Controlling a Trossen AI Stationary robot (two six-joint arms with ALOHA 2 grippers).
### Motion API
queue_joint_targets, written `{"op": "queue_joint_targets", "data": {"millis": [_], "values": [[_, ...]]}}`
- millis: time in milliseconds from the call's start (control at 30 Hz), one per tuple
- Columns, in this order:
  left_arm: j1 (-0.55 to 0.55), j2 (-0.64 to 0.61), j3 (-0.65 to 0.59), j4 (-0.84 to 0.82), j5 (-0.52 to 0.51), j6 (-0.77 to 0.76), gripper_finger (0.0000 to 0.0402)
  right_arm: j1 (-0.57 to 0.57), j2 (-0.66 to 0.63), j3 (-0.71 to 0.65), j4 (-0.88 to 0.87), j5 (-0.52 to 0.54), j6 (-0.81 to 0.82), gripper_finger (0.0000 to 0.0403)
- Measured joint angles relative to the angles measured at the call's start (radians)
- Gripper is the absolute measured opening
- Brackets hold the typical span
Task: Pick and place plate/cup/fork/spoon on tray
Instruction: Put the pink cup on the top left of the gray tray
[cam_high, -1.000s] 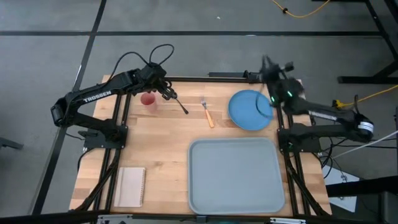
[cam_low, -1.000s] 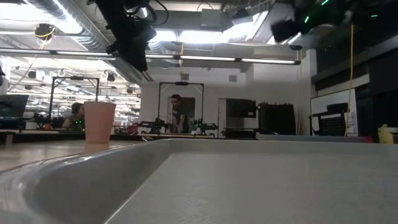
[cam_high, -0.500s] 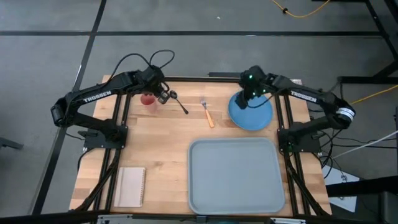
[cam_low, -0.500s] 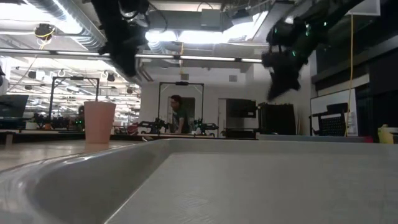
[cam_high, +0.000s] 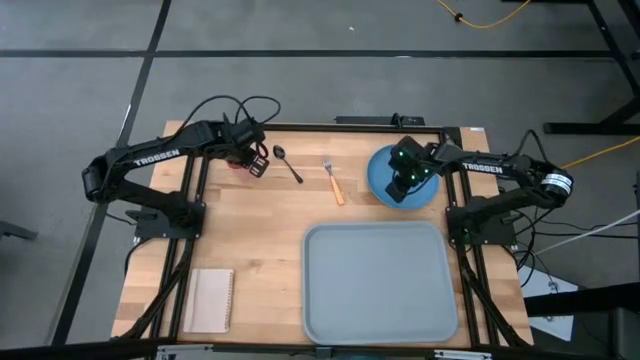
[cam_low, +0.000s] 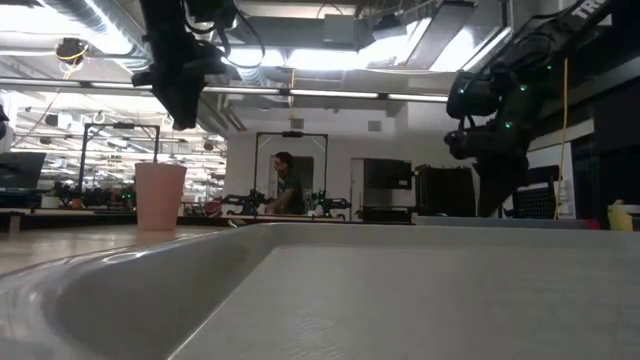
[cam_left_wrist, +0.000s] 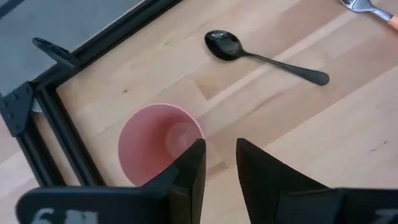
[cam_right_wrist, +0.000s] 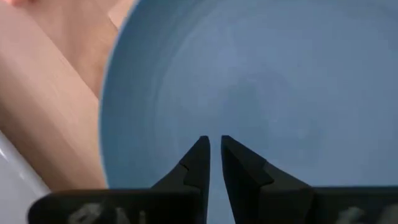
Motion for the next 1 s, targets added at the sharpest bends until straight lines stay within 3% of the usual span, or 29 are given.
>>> {"op": "queue_joint_targets", "data": {"millis": [467,700,1000], "values": [[0.010,0.150,-0.001,-0.034,0.021,0.006,0.0082,0.074,-0.027,0.063,0.191,0.034,-0.079,0.0046],[0.066,0.161,-0.001,-0.047,0.018,0.012,0.0082,0.146,-0.180,0.063,0.319,0.034,-0.136,0.0046],[0.091,0.161,-0.001,-0.045,0.062,0.020,0.0082,0.218,-0.417,0.064,0.320,0.034,-0.139,0.0046]]}}
